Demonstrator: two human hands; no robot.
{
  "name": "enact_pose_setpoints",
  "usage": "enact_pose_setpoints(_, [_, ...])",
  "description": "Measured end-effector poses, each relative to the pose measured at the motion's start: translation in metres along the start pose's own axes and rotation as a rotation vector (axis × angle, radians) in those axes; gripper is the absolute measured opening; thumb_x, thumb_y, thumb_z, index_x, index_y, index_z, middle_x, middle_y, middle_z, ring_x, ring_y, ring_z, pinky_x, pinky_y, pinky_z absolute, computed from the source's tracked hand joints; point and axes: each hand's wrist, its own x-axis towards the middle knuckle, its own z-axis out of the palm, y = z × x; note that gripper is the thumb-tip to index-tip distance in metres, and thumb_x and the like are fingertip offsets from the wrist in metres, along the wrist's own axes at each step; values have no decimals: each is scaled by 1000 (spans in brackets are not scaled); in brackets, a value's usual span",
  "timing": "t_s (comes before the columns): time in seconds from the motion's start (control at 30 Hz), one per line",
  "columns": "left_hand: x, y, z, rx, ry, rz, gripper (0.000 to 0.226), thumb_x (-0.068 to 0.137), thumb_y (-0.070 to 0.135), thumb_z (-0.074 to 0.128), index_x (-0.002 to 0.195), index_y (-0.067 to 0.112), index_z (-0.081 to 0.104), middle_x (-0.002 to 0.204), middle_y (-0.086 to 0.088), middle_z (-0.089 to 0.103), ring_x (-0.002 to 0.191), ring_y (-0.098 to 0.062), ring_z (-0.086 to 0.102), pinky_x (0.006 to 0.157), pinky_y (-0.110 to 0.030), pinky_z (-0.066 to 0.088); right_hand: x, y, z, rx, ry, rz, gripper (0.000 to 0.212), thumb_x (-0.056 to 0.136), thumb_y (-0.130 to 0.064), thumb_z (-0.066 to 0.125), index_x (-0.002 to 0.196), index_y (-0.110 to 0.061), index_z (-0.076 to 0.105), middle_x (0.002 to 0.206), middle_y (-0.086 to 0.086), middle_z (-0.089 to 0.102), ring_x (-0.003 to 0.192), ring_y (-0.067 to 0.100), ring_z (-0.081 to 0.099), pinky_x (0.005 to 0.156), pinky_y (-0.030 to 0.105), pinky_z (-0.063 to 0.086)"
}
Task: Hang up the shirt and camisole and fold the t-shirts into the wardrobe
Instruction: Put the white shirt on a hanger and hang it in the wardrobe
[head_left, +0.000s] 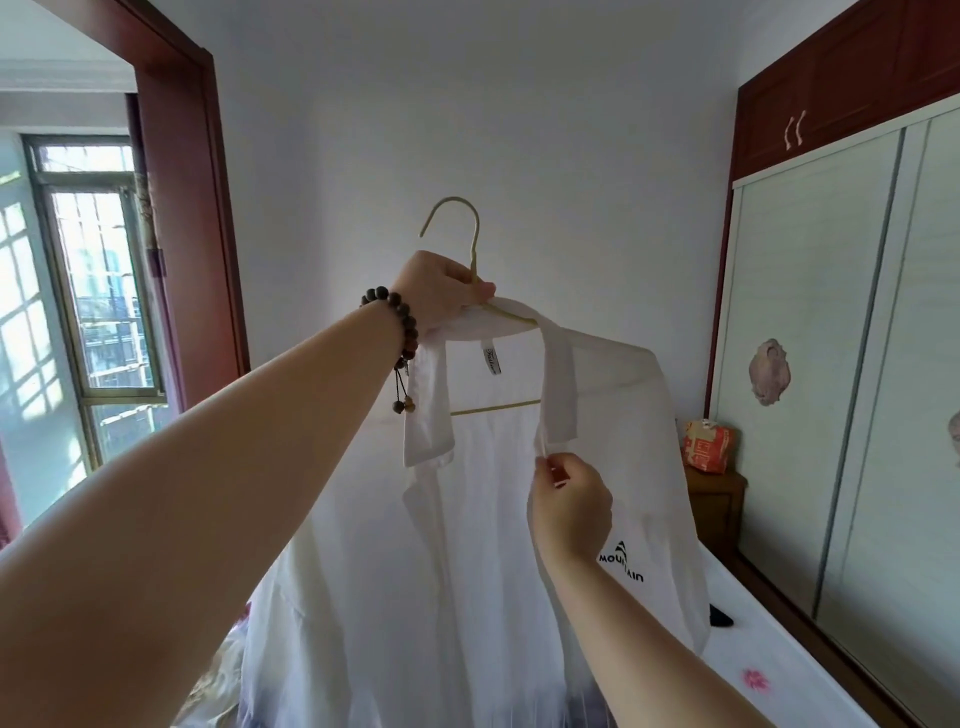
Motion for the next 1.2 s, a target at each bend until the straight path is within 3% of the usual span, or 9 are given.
enact_pose_setpoints(0.17, [-1, -5, 2, -3, 80, 2, 17, 81, 25, 74, 89, 10, 75, 75, 2, 64, 63, -7, 54, 55, -16, 44, -17, -17, 5, 159, -24, -231, 7, 87, -16, 63, 81, -14, 66, 76, -2, 61, 65, 11, 54, 59, 24, 40])
enact_pose_setpoints(0.33, [-6, -10, 12, -2, 117, 29, 12, 82, 22, 73, 85, 10, 75, 73, 6, 63, 65, -6, 55, 55, -14, 42, -35, -43, 11, 277, -36, -430, 9, 86, -10, 61, 78, -13, 61, 75, -2, 56, 59, 5, 47, 55, 17, 38])
enact_pose_setpoints(0.53, [-5, -16, 5, -53, 185, 37, 10, 83, 22, 72, 84, 13, 75, 76, 6, 66, 69, -5, 59, 62, -15, 48, -48, -29, 18, 206, -172, -437, 9, 85, -10, 62, 77, -14, 61, 73, -6, 55, 60, 8, 47, 57, 25, 43])
enact_pose_setpoints(0.63, [-6, -17, 8, -69, 186, 40, 9, 83, 22, 72, 84, 14, 75, 78, 6, 68, 71, -6, 61, 65, -16, 50, -51, -40, 17, 245, -239, -504, 8, 85, -9, 62, 78, -13, 63, 76, -5, 59, 65, 9, 52, 60, 22, 44])
enact_pose_setpoints(0.8, [-6, -19, 8, -116, 131, -20, 10, 82, 22, 73, 83, 12, 74, 83, -2, 70, 74, -14, 64, 74, -26, 57, -39, -41, 14, 191, -227, -329, 6, 87, -16, 63, 83, -13, 67, 78, -2, 66, 72, 14, 59, 65, 26, 45])
enact_pose_setpoints(1.0, [-1, -14, -1, -249, 23, -84, 15, 80, 20, 77, 85, 6, 75, 74, -4, 67, 69, -18, 62, 82, -37, 58, -49, -37, 1, 210, -93, -249, 30, 80, -37, 72, 72, -16, 53, 63, -4, 58, 59, 15, 54, 57, 30, 45])
enact_pose_setpoints(1.07, [2, -13, -1, -281, -21, -101, 15, 78, 20, 79, 83, 7, 76, 73, -5, 67, 70, -19, 62, 85, -43, 57, -60, -38, 1, 204, -120, -279, 35, 75, -44, 75, 86, -17, 57, 76, -7, 62, 68, 12, 58, 62, 26, 47])
enact_pose_setpoints(1.13, [4, -11, -1, -319, -66, -120, 20, 77, 21, 80, 86, 4, 76, 83, -11, 66, 76, -23, 61, 89, -47, 55, -64, -40, 5, 191, -242, -217, 55, 71, -45, 77, 113, -17, 55, 99, -8, 62, 87, 10, 59, 73, 20, 44])
enact_pose_setpoints(1.2, [6, -8, 0, -342, -101, -132, 24, 76, 21, 80, 90, 2, 75, 93, -17, 65, 81, -25, 60, 90, -50, 53, -62, -44, 9, 244, -333, -99, 53, 74, -35, 78, 119, -18, 56, 101, -9, 62, 91, 8, 59, 77, 17, 41])
